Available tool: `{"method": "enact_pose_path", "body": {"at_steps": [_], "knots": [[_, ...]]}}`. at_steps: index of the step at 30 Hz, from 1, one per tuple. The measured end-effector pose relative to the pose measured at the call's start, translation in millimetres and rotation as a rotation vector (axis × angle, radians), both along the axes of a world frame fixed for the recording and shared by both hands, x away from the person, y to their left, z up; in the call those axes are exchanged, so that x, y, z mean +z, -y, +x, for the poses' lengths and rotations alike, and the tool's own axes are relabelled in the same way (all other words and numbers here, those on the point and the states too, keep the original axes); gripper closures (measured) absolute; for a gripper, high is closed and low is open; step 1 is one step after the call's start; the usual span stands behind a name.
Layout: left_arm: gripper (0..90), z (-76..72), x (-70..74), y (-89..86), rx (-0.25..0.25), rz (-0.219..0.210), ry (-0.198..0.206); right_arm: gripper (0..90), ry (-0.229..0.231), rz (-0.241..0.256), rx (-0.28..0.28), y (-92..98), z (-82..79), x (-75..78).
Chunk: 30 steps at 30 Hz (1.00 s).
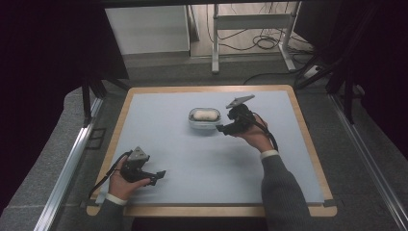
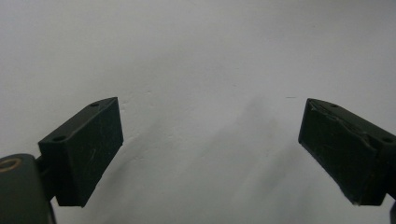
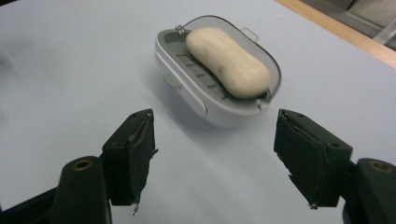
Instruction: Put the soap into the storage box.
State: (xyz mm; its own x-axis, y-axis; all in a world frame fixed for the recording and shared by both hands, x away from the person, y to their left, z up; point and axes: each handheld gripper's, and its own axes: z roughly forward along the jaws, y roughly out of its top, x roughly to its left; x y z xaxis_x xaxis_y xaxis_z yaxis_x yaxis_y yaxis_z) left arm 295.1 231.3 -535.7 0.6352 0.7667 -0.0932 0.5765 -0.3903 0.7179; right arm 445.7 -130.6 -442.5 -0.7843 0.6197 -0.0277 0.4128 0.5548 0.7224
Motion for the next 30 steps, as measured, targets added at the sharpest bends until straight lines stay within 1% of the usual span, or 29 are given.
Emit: {"method": "enact_pose_path", "body": {"at_steps": [3,6,8,11,13,19,21,23,24,26,30], "knots": [[6.9,0.0,-0.2,0.2,0.000,0.001,0.000,28.3,0.027,0.018,-0.032,17.0,-17.6,-4.0],[6.9,-0.2,-0.2,0.5,0.001,-0.001,0.000,27.5,0.052,0.019,-0.051,34.0,-35.4,-8.8],[6.9,-0.1,-0.2,0.3,0.002,0.000,0.000,27.1,0.062,0.027,-0.063,45.8,-47.5,-11.7],[6.9,-0.1,-0.3,0.6,0.002,0.001,0.000,26.6,0.090,0.036,-0.088,62.3,-65.1,-15.3],[6.9,-0.3,-0.3,0.6,0.003,0.001,0.000,26.6,0.099,0.042,-0.100,72.6,-76.4,-19.6],[6.9,-0.3,-0.4,0.9,0.003,0.003,0.000,26.3,0.094,0.025,-0.145,95.2,-103.4,-38.5],[6.9,-0.3,0.0,0.5,0.004,0.001,0.001,26.3,0.086,0.022,-0.155,100.0,-109.5,-45.4],[6.9,-0.1,0.3,-0.1,0.002,0.005,0.003,25.8,0.076,-0.001,-0.161,102.5,-111.9,-50.3],[6.9,-0.2,0.4,-0.1,0.003,0.004,0.004,25.8,0.075,-0.004,-0.165,103.3,-112.0,-51.5],[6.9,-0.3,0.5,-0.3,0.004,0.005,0.005,25.9,0.072,0.008,-0.166,103.4,-111.0,-51.9],[6.9,-0.2,-0.1,-0.1,0.003,0.009,0.006,25.8,0.081,0.011,-0.158,99.5,-109.7,-50.8]]}}
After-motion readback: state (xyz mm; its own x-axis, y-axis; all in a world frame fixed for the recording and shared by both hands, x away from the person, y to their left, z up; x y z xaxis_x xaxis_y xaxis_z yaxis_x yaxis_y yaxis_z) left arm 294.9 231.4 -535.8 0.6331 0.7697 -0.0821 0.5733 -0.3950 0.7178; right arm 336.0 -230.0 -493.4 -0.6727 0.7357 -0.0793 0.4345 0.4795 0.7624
